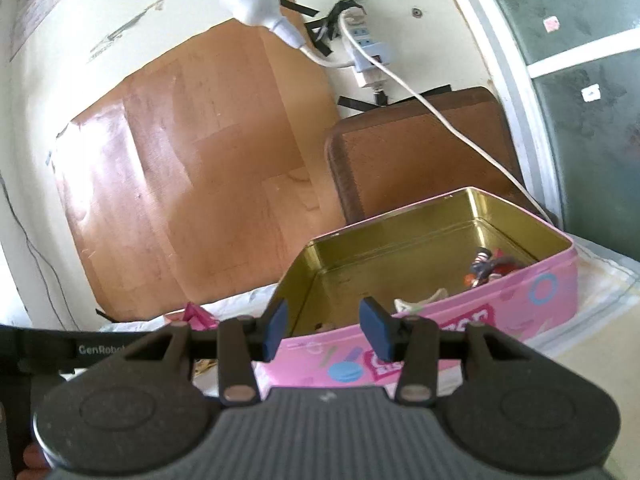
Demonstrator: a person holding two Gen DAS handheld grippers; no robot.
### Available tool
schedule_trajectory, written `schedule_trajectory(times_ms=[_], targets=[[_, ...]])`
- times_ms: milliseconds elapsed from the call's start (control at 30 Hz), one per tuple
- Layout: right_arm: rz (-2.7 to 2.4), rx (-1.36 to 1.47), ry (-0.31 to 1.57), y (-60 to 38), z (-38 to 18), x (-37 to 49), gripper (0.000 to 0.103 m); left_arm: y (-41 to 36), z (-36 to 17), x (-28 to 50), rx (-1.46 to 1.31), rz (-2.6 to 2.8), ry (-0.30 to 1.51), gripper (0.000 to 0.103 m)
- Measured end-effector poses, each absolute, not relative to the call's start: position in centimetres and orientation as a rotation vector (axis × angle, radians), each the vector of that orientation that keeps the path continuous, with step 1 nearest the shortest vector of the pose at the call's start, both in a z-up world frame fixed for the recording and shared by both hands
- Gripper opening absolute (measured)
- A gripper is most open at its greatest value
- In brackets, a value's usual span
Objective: Organize rigid objects
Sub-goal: 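Carry the white clip into the pink tin and release it, then move the right tool to the white charger and grasp it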
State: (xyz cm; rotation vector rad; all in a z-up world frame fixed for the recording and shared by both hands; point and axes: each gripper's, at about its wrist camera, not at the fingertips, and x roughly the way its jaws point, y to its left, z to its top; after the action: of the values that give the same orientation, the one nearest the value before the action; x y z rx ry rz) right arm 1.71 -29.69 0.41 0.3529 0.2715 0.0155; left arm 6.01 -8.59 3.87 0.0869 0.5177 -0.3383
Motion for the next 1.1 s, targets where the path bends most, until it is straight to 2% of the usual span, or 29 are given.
schedule_trajectory(times_ms=[500, 800, 900, 1000, 1100], targets=[[0.077, 0.244, 0.320, -23.7, 0.2, 2.1, 0.043, -2.4, 2.1, 5.6, 0.039, -0.262, 0.517, 0.063], [0.183, 0.142, 0.411, -18.8, -1.2, 3.9, 0.046, 6.3, -1.0, 7.8, -0.073, -0.069, 0.579, 0.063], [0.261, 0.076, 0.459, -16.3, -2.0, 5.4, 0.052, 9.0, -1.8, 8.2, -0.153, -0.061, 0.598, 0.063], [0.307, 0.026, 0.506, -14.3, -2.6, 7.8, 0.053, 10.3, -2.3, 8.5, -0.230, -0.093, 0.623, 0.063], [0.345, -0.026, 0.540, -12.5, -2.9, 10.7, 0.062, 11.0, -2.4, 8.5, -0.281, -0.114, 0.628, 0.063]])
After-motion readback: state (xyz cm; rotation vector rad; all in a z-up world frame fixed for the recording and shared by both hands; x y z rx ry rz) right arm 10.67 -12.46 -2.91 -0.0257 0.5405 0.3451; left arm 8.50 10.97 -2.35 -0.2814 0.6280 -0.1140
